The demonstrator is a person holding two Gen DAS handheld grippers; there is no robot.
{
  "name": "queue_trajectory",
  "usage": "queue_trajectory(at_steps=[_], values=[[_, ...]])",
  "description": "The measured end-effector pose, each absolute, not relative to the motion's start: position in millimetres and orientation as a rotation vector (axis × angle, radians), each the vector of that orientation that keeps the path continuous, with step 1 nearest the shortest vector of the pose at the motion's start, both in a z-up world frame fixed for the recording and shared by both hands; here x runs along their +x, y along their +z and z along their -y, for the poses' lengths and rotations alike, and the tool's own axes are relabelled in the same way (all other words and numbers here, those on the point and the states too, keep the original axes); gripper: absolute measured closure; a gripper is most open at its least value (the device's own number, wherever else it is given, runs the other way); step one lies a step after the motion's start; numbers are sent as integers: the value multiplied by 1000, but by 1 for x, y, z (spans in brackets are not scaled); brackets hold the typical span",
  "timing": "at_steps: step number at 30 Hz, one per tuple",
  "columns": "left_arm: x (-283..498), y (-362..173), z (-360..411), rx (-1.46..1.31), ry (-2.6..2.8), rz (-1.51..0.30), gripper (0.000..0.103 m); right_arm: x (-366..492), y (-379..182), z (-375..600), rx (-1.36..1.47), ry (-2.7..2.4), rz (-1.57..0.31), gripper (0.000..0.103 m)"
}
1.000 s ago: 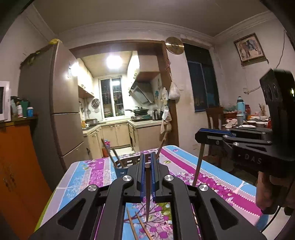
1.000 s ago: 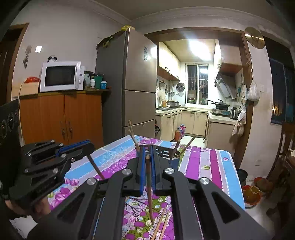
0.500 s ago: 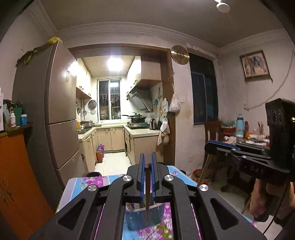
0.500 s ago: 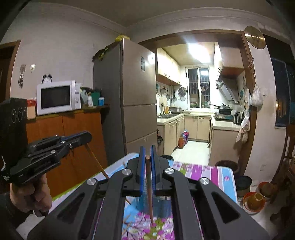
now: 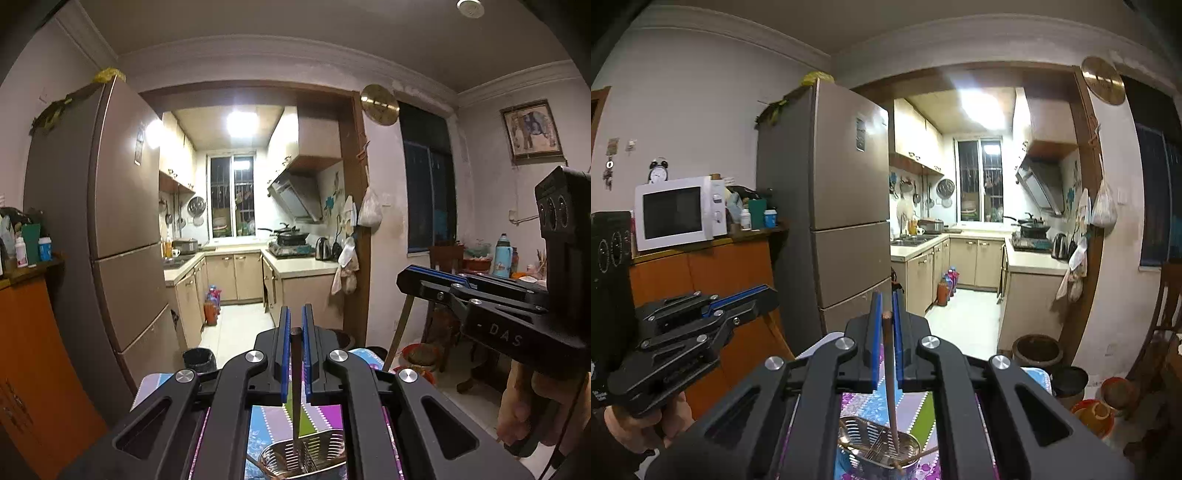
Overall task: Organize utensils
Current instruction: 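Lift both held chopsticks and carry them above the blue slotted holder, then open both tools to drop the chopsticks into the blue holder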
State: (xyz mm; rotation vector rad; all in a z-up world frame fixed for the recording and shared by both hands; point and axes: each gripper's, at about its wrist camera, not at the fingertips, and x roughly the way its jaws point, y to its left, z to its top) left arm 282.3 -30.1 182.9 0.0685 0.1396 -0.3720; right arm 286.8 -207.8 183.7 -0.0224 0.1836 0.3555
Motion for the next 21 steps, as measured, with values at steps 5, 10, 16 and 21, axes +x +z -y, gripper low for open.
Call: queue_trajectory(at_steps=[5, 10, 16, 21], values=[[308, 166, 32, 77, -367, -175, 96, 313, 160, 204, -21, 355, -230, 99], [331, 149, 27, 74, -355, -216, 96, 331, 143, 201, -13, 358, -268, 99], [349, 131, 22, 72, -346, -269, 96, 343, 128, 198, -9, 355, -298, 99], [354, 125, 23, 77, -343, -290, 96, 350, 119, 197, 5, 353, -326, 98]])
